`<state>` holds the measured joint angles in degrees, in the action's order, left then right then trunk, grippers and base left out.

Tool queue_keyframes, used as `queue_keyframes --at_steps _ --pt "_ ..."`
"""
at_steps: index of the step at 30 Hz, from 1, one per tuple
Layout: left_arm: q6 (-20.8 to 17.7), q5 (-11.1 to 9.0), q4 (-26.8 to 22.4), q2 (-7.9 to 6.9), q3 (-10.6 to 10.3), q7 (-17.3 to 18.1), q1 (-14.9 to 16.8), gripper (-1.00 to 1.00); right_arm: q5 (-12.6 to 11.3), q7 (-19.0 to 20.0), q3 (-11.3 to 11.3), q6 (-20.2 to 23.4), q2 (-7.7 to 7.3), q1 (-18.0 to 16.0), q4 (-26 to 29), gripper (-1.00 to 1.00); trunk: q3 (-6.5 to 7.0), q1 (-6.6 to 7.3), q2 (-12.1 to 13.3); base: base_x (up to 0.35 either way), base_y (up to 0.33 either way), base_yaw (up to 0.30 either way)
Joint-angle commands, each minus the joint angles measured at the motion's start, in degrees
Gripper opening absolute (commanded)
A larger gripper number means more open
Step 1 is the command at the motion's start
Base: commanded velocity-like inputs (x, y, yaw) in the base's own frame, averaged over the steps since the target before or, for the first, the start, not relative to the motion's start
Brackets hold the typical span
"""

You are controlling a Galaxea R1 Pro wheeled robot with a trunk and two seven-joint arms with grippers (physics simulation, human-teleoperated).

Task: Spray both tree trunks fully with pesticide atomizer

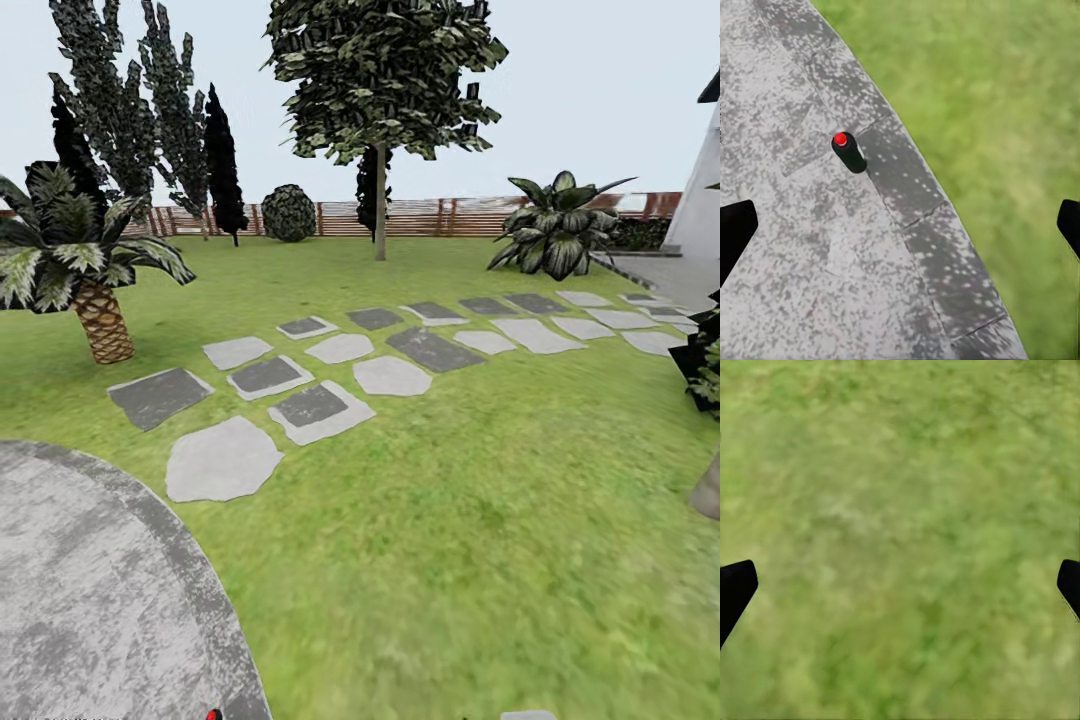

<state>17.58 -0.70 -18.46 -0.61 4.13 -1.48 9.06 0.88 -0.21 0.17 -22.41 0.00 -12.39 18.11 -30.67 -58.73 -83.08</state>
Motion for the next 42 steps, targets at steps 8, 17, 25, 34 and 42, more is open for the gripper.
queue_keyframes --at_steps 8,17,25,34,42 --pt "0.0 0.0 0.0 0.00 0.0 0.0 0.0 1.00 0.0 0.0 0.0 0.0 0.00 0.0 0.0 1.00 0.00 0.00 0.0 0.238 -0.216 0.279" --pt "0.0 0.0 -0.1 0.02 0.0 0.0 0.0 1.00 0.0 0.0 0.0 0.0 0.00 0.0 0.0 1.00 0.00 0.00 0.0 0.189 -0.244 0.279" --pt "0.0 0.0 -0.1 0.04 0.3 0.0 0.0 1.00 0.0 0.0 0.0 0.0 0.00 0.0 0.0 1.00 0.00 0.00 0.0 0.090 -0.266 0.279" --pt "0.0 0.0 -0.1 0.03 0.4 0.0 0.0 1.00 0.0 0.0 0.0 0.0 0.00 0.0 0.0 1.00 0.00 0.00 0.0 0.010 -0.273 0.279" --pt "0.0 0.0 -0.2 0.00 0.4 0.0 0.0 1.00 0.0 0.0 0.0 0.0 0.00 0.0 0.0 1.00 0.00 0.00 0.0 0.054 -0.275 0.279"
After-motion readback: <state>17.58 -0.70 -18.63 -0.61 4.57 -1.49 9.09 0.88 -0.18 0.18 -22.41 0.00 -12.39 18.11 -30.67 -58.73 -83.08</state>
